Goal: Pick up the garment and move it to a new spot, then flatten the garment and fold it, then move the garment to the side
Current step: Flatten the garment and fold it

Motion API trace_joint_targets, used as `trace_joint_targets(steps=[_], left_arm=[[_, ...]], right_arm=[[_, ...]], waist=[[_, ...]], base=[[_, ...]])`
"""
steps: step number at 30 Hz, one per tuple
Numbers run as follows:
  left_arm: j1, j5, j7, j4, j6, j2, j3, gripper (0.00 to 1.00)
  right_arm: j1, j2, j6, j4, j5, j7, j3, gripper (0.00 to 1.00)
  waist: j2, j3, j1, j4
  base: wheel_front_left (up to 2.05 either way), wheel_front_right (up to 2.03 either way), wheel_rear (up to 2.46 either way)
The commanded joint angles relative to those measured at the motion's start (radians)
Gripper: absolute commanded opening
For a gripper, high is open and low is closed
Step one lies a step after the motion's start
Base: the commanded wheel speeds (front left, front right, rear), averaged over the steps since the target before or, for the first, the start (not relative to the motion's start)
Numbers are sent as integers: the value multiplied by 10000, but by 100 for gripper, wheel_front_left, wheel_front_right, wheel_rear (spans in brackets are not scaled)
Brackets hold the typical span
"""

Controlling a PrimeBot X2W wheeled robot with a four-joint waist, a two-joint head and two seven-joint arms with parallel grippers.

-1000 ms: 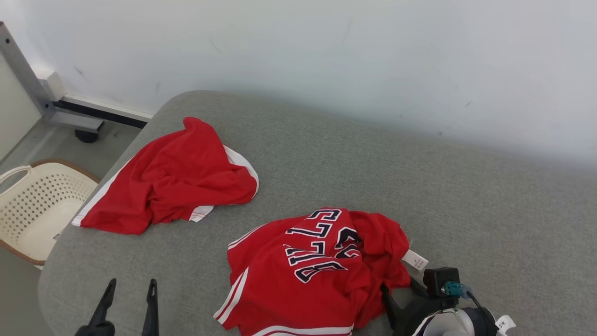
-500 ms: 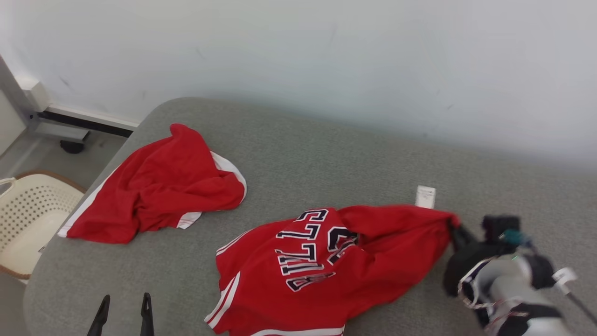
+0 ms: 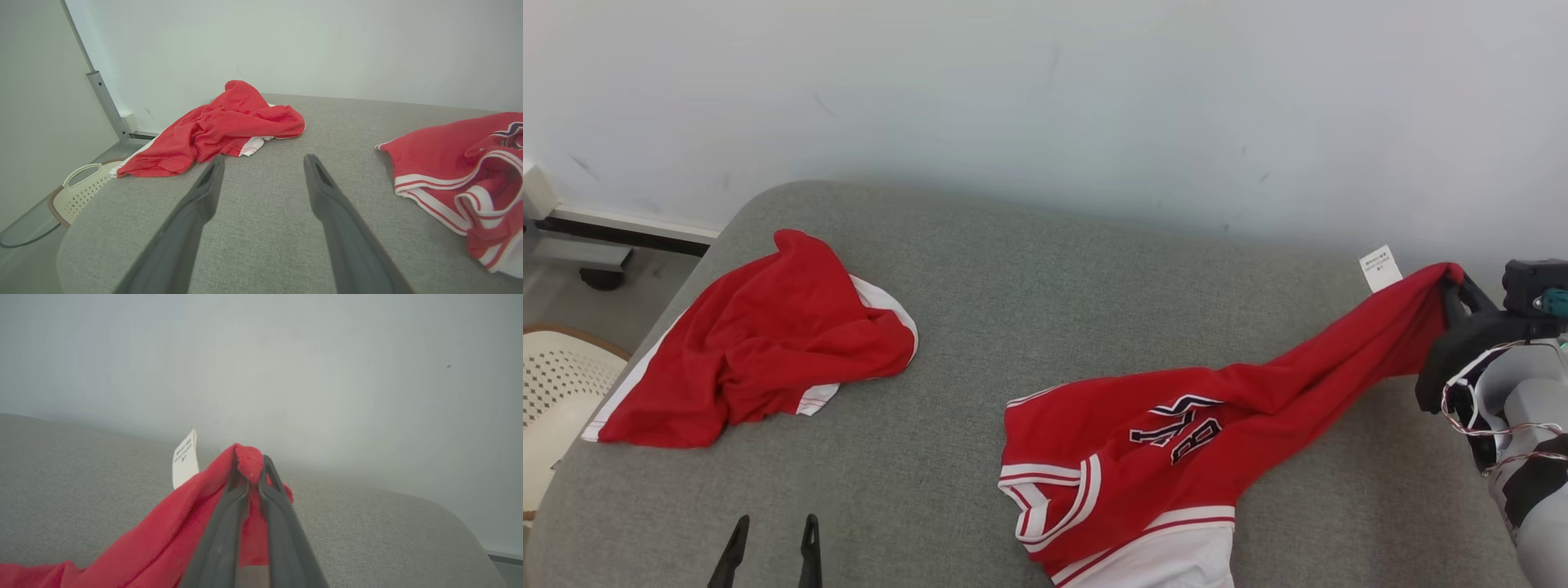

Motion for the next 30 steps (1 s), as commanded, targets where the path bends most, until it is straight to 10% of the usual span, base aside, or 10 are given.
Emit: trace_joint_targets(steps=[1, 2, 13, 30], left_arm=[[-171, 60, -17, 42, -29, -58, 5, 100], [-194, 84, -17, 69, -76, -87, -7, 100], [-160, 153, -17, 367, -352, -357, 162, 100], [-343, 477, -18, 543, -790, -981, 4, 100]], right_arm=[[-136, 10, -23, 48, -10, 17, 16, 81], [-155, 13, -23, 140, -59, 85, 49, 100], [277, 513, -23, -153, 11, -544, -305, 100], [5485, 2262, -23, -6649, -1175, -607, -2508, 100]], waist=[[-1, 27, 0, 18], [-1, 43, 0, 29], [-1, -157, 0, -316], [-1, 148, 0, -1163]], base=[[0, 0, 0], [0, 0, 0], [0, 0, 0], [0, 0, 0]])
